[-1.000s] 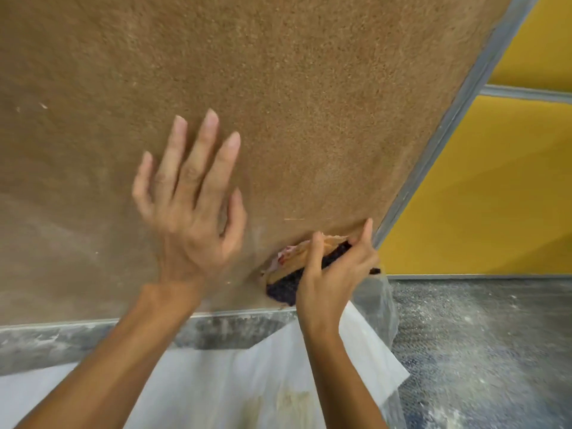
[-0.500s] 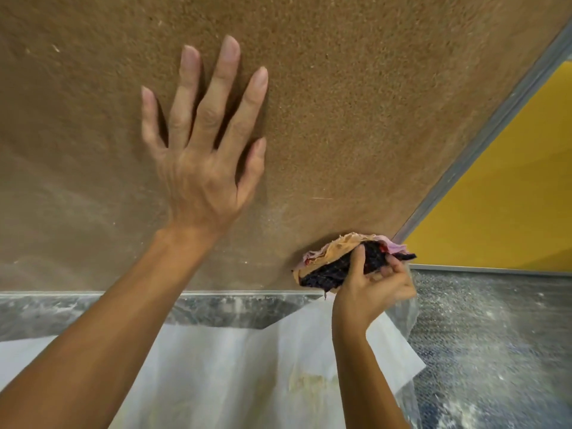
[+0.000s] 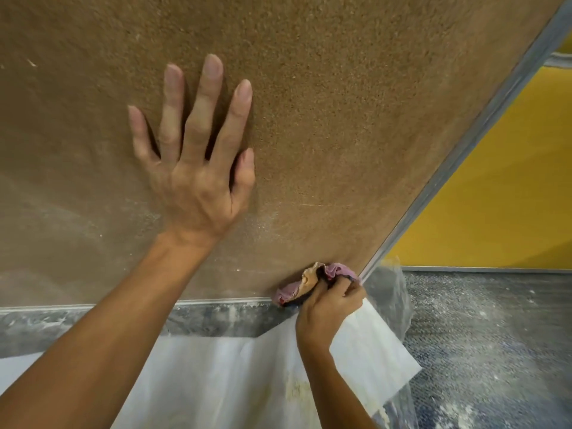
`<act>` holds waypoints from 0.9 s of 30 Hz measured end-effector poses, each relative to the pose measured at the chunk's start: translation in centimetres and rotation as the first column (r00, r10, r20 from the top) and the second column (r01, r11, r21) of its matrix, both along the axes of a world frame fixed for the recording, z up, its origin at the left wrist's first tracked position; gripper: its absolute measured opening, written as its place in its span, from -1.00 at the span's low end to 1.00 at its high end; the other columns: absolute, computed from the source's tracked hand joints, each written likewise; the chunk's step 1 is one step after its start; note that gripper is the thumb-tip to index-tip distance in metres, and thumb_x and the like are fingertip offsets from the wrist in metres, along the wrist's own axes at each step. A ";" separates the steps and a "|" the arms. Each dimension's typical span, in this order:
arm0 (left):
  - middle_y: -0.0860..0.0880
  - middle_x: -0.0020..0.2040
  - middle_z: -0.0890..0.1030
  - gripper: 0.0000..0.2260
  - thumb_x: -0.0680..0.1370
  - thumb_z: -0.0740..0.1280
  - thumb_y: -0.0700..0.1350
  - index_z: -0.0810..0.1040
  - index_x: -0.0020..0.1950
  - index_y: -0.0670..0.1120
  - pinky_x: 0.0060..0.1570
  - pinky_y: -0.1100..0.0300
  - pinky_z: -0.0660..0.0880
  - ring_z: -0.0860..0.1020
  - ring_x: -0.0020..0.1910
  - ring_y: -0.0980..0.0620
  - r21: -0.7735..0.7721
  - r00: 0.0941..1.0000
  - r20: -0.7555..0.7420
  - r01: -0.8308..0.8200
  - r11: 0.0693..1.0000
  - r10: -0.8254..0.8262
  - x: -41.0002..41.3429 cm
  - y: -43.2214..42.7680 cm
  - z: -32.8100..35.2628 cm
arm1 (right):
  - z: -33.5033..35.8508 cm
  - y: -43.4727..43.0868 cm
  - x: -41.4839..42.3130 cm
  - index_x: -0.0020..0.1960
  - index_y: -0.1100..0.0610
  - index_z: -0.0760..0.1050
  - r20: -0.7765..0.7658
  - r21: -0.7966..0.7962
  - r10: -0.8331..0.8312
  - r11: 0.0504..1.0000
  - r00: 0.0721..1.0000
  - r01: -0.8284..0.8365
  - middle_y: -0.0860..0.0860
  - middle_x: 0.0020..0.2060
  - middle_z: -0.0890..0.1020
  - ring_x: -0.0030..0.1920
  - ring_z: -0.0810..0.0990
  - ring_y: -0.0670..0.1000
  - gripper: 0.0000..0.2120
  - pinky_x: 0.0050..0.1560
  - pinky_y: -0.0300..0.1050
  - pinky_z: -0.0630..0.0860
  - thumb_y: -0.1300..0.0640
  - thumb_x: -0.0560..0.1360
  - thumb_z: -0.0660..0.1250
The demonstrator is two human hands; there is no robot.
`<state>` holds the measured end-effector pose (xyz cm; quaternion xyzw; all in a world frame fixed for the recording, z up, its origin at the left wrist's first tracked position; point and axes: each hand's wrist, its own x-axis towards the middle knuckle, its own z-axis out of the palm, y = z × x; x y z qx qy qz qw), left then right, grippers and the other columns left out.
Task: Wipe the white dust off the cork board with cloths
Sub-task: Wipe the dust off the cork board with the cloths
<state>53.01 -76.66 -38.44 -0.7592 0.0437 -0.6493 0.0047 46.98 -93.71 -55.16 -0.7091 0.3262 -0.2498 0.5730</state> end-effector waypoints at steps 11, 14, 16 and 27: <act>0.03 0.66 0.12 -0.48 0.65 0.15 0.04 0.25 0.63 0.04 0.58 -0.09 -0.10 0.03 0.66 -0.02 -0.009 0.999 -0.004 0.045 0.999 -0.045 0.0 0.5 -0.3 | -1.1 -1.4 2.1 0.07 0.11 0.46 0.331 -0.741 0.436 0.670 0.837 -0.056 0.13 0.11 0.41 0.16 0.41 0.21 -0.86 0.20 0.10 0.35 0.16 0.53 0.32; 0.09 0.67 0.04 -0.48 0.67 0.13 0.08 0.22 0.64 0.07 0.58 -0.09 -0.10 -0.01 0.65 0.01 0.009 0.999 -0.018 0.048 0.999 -0.048 -0.1 0.4 -0.6 | -4.9 -3.4 0.4 0.10 0.22 0.43 0.121 -0.571 0.344 0.791 0.931 -0.218 0.19 0.11 0.42 0.12 0.42 0.30 -0.83 0.23 0.13 0.37 0.18 0.54 0.19; 0.09 0.67 0.04 -0.49 0.68 0.12 0.08 0.22 0.64 0.07 0.59 -0.08 -0.11 -0.01 0.66 0.02 0.016 0.998 -0.015 0.056 0.998 -0.055 -0.2 0.5 -0.7 | -5.1 -3.8 -0.3 0.18 0.22 0.37 0.052 -0.519 0.340 0.812 0.939 -0.266 0.23 0.12 0.42 0.08 0.43 0.21 -0.79 0.17 0.17 0.43 0.17 0.58 0.13; 0.10 0.64 0.11 -0.56 0.70 0.17 -0.01 0.32 0.60 0.11 0.53 -0.08 0.04 0.05 0.64 0.06 0.028 0.998 -0.005 0.060 0.998 -0.060 -0.3 1.3 -0.7 | 8.1 4.3 4.0 0.15 -0.04 0.49 0.486 -0.853 0.527 0.458 0.697 0.249 0.03 0.09 0.45 0.06 0.43 0.08 -0.80 0.19 -0.04 0.30 -0.02 0.56 0.39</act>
